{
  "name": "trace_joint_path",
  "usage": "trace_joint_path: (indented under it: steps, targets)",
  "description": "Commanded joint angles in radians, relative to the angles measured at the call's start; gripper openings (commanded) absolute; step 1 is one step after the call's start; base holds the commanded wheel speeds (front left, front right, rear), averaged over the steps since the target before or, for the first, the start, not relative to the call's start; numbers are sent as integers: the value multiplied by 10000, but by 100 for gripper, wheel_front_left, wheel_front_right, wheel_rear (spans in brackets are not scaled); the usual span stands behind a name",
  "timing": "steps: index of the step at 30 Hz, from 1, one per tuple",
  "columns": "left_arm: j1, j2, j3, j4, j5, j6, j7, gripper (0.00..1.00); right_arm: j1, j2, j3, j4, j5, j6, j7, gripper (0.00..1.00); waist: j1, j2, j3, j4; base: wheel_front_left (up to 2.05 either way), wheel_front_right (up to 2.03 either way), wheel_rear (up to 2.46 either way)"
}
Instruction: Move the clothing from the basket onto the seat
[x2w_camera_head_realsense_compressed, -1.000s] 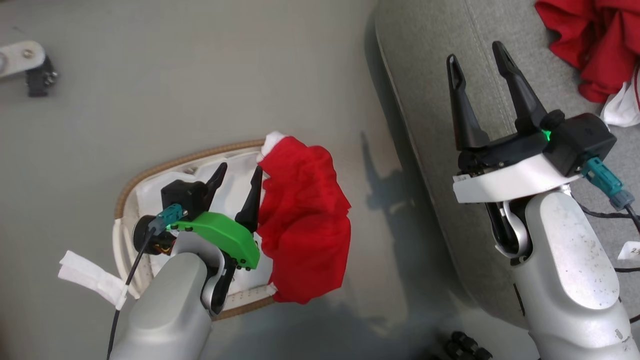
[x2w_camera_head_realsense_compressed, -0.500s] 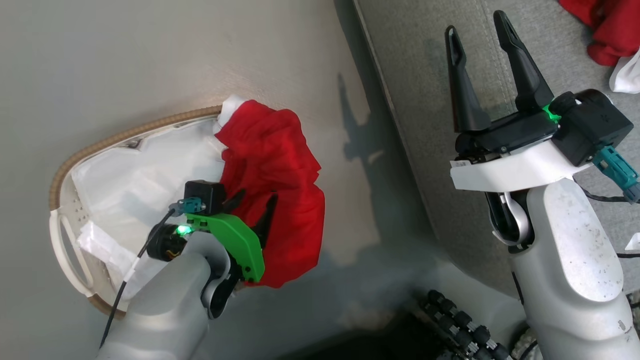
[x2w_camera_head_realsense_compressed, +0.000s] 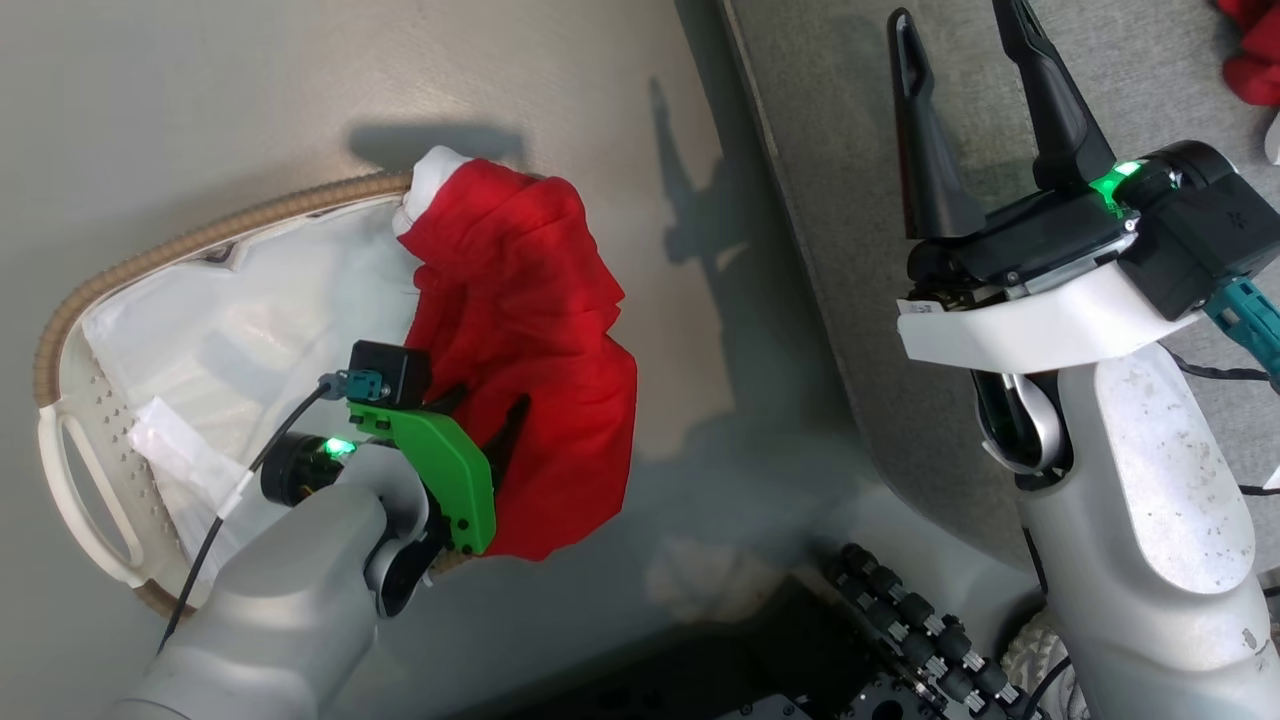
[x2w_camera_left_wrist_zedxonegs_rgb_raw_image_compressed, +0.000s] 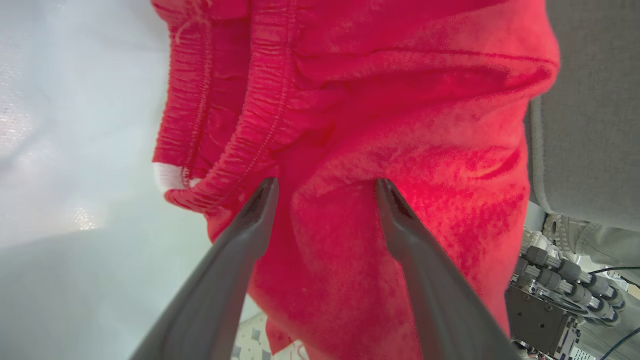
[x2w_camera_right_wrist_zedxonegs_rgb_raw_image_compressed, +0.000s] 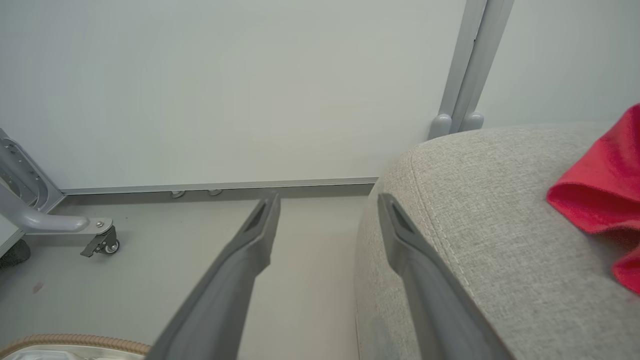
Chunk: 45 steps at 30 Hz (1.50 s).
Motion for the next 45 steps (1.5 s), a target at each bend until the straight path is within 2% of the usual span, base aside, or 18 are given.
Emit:
trace_joint_path:
  steps: [1,9,18,27,28,30,37,45]
  targets:
    - [-271,112,-191,44,-115,-30,-30,100,-110,-16,22,-96,-31,-14,-20,100,-1,0,196,-14,0,0,0]
    - [-1054,233,-1213,64,-89,-30,-456,100,-278,-15,98,-421,-85,-14,-20,100,-1,0,719,14,0,0,0]
    - [-1268,303,-1589,-582,-457,-30,184,100,-368,-15,212,-533,-106,-14,-20,100,-1,0,939,80,0,0,0]
    - [-1112,410,-1623,-836,-695,-30,1411,100,-377,-15,241,-524,-4,-14,-20,100,-1,0,935,53,0,0,0]
    - [-1099,404,-1623,-821,-728,-30,1503,62,-379,-15,252,-515,1,-14,-20,100,-1,0,926,46,0,0,0]
    - [-1075,405,-1623,-853,-824,-30,1661,0,-388,-16,256,-499,18,-14,-20,100,-1,0,901,30,0,0,0]
    - [-959,489,-1616,-852,-1199,-30,1181,0,-458,-16,336,-279,135,-14,-20,100,-1,0,486,-91,0,0,0]
    - [-288,245,-1620,-934,-1672,-30,-69,0,-76,-15,308,210,-80,-14,-20,100,-1,0,-935,125,0,0,0]
